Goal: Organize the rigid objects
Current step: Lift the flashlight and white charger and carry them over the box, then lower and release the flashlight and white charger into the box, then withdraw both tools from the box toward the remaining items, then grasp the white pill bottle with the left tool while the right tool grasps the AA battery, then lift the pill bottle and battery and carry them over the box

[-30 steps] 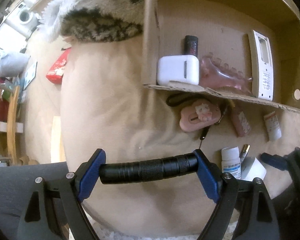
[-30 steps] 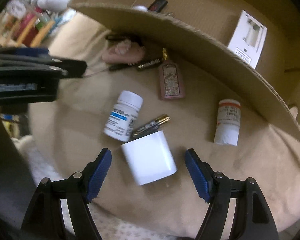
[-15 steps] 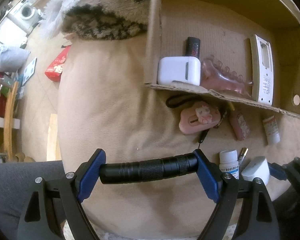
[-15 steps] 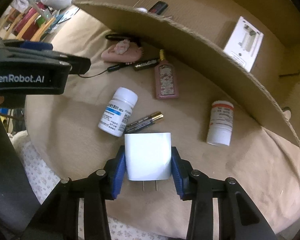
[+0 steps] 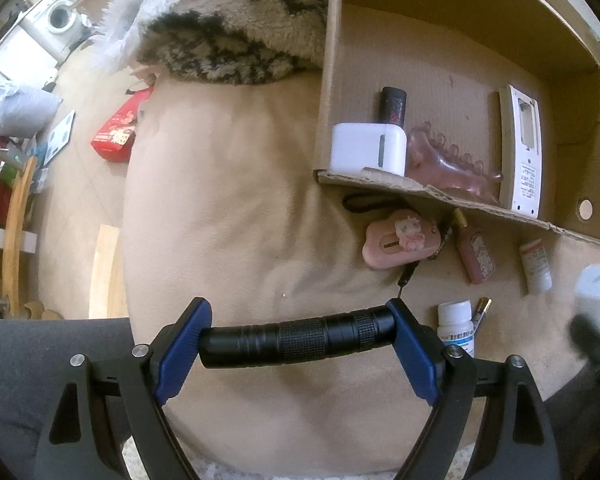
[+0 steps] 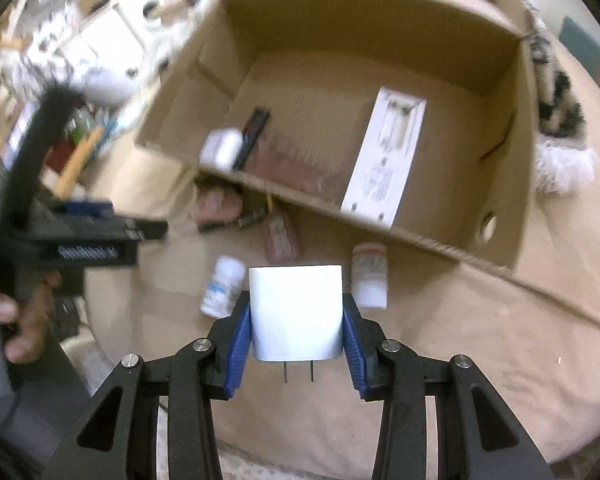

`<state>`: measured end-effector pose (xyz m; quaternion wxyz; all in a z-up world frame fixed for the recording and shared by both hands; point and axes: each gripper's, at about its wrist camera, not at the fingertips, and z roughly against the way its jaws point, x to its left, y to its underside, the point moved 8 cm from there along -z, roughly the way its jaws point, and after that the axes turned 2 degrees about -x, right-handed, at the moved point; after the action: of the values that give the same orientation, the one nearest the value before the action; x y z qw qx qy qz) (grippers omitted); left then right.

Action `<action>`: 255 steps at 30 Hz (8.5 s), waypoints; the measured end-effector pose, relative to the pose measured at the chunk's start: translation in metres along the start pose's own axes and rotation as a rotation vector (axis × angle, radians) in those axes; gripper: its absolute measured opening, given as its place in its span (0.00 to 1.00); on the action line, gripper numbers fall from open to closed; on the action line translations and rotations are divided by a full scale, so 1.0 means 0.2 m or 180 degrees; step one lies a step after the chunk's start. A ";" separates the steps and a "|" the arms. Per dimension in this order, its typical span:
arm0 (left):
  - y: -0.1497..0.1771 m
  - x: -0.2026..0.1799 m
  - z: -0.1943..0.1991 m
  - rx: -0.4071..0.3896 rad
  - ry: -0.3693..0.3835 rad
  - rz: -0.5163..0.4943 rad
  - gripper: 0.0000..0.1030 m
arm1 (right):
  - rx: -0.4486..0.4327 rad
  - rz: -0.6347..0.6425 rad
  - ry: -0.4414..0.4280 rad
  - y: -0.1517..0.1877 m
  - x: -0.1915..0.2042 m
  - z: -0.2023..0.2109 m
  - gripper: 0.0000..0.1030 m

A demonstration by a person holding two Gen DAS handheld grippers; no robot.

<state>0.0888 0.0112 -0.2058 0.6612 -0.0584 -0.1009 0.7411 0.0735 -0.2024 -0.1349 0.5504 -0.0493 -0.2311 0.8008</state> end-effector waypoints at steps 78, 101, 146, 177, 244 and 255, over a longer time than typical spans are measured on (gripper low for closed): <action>-0.66 -0.37 0.26 -0.1031 0.0471 -0.0179 0.84 | -0.0060 -0.0839 0.0075 -0.45 -0.26 -0.32 0.42; -0.63 -0.35 0.24 -0.0895 0.0432 -0.0112 0.94 | -0.0352 -0.0920 0.0012 -0.54 -0.24 -0.26 0.52; -0.30 -0.05 0.42 -0.0807 0.0337 0.0168 0.94 | -0.0515 -0.0938 -0.0217 -0.30 -0.15 0.07 0.74; -0.17 0.07 0.21 -0.0409 0.0295 0.0556 0.94 | 0.0866 0.0818 0.0215 0.09 0.27 -0.51 0.77; 0.11 -0.21 -0.11 0.0189 0.0138 -0.0209 0.23 | 0.0375 -0.0084 0.0132 0.05 0.02 -0.19 0.43; 0.12 -0.15 0.15 -0.0079 0.0262 -0.0197 0.23 | -0.0074 -0.0045 0.0087 -0.04 0.07 -0.02 0.43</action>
<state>0.0631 -0.0223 -0.1828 0.6867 -0.0939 -0.0846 0.7159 0.0760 -0.1863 -0.1323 0.5585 -0.0651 -0.2332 0.7934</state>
